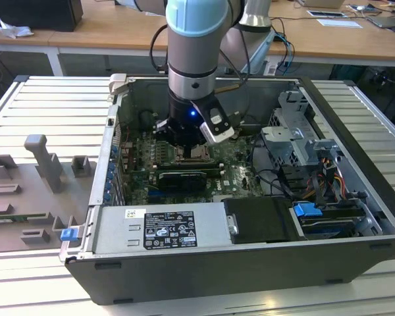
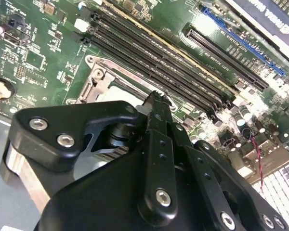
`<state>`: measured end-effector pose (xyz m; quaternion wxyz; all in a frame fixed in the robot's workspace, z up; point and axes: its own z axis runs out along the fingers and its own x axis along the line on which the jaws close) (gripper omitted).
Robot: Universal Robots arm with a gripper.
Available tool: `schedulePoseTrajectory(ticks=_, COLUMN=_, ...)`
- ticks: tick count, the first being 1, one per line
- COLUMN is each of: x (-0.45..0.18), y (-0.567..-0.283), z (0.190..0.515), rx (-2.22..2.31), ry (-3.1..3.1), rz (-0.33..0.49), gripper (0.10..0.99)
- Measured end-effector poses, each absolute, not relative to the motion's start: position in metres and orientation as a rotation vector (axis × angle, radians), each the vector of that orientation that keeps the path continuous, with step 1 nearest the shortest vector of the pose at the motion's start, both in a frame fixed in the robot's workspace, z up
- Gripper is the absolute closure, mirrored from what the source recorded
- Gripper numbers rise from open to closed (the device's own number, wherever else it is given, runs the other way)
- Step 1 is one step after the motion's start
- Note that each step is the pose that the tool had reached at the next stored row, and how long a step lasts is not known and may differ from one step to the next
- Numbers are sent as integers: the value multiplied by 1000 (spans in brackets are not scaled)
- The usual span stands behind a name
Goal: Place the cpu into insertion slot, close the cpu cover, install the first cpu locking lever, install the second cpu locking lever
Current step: 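Install the second cpu locking lever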
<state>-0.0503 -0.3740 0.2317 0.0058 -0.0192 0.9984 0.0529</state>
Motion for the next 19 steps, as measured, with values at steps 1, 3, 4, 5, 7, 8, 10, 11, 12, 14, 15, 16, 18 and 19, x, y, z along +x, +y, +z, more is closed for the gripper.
schedulePoseTrajectory(ticks=1, x=-51, y=-374, z=231, rx=-60, ry=3125, rz=167, gripper=980)
schedulePoseTrajectory(ticks=3, x=-51, y=-374, z=231, rx=-60, ry=3125, rz=168, gripper=980)
schedulePoseTrajectory(ticks=4, x=-50, y=-376, z=231, rx=-71, ry=3125, rz=168, gripper=980)
schedulePoseTrajectory(ticks=5, x=-50, y=-380, z=231, rx=-99, ry=3124, rz=187, gripper=980)
schedulePoseTrajectory(ticks=7, x=-52, y=-380, z=230, rx=-155, ry=3122, rz=202, gripper=980)
schedulePoseTrajectory(ticks=8, x=-54, y=-381, z=230, rx=-162, ry=3122, rz=207, gripper=980)
schedulePoseTrajectory(ticks=10, x=-56, y=-382, z=229, rx=-164, ry=3121, rz=210, gripper=980)
schedulePoseTrajectory(ticks=11, x=-57, y=-383, z=229, rx=-164, ry=3121, rz=212, gripper=980)
schedulePoseTrajectory(ticks=12, x=-57, y=-383, z=228, rx=-164, ry=3121, rz=213, gripper=980)
schedulePoseTrajectory(ticks=14, x=-58, y=-383, z=226, rx=-164, ry=3120, rz=220, gripper=980)
schedulePoseTrajectory(ticks=15, x=-58, y=-383, z=224, rx=-163, ry=3120, rz=222, gripper=980)
schedulePoseTrajectory(ticks=16, x=-58, y=-383, z=222, rx=-164, ry=3120, rz=222, gripper=980)
schedulePoseTrajectory(ticks=18, x=-58, y=-383, z=216, rx=-164, ry=3120, rz=223, gripper=980)
schedulePoseTrajectory(ticks=19, x=-59, y=-383, z=215, rx=-163, ry=3120, rz=226, gripper=980)
